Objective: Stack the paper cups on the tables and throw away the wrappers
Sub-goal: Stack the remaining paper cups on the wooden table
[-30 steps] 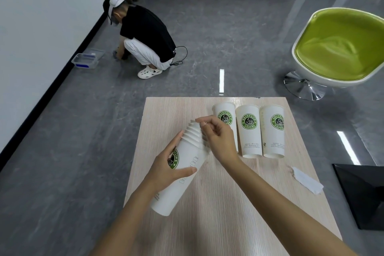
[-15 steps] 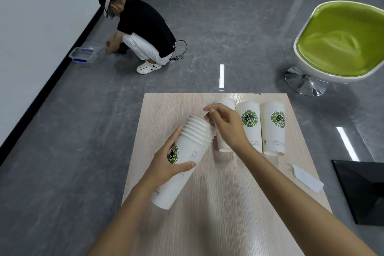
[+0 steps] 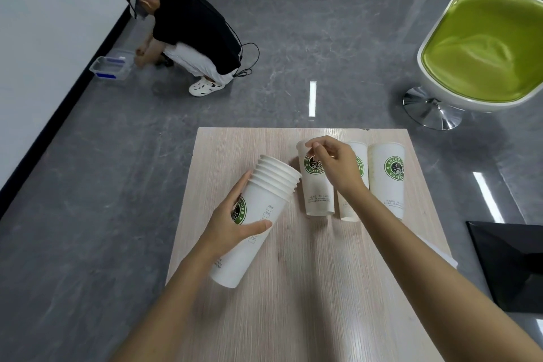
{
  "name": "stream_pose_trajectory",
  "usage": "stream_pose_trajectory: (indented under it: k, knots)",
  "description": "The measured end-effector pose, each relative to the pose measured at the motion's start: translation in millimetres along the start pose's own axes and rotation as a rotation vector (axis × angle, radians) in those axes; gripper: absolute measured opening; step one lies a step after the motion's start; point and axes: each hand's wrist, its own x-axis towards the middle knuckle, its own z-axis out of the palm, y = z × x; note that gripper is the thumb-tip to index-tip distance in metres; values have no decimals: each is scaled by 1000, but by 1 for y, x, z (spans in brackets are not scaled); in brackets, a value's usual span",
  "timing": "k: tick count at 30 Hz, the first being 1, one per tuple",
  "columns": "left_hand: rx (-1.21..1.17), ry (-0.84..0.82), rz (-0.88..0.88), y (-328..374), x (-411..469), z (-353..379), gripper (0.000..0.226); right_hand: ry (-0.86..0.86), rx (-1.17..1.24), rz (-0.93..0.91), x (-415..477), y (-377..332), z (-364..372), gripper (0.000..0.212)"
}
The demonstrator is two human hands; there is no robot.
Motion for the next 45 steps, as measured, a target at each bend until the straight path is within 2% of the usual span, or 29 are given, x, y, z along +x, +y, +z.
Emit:
stream_pose_trajectory:
  k: [10,18,21,23,25,35,42,45]
  knots:
    - [-19,5,-26,-3,14,-2,104,12,-189,34,53,13,-2,20]
    - [-25,10,-41,-7,23,-5,103,-154,-388,50,82,26,2,13]
    - [-16,10,-43,-9,25,-5,104,-264,-431,98,86,34,5,23]
    - [-17,8,-45,-10,27,-5,103,-290,-459,95,88,38,6,35]
    - [-16,11,-48,-11,27,-5,103,-299,-467,100,88,38,8,38]
    - [-34,11,-56,-15,27,-8,101,-290,-473,18,88,37,7,37]
    - [-19,5,-60,-16,24,-8,102,-191,-371,-71,81,19,-6,29]
    - [-15,-7,-55,-18,21,-7,104,-90,-310,-97,78,13,-12,28]
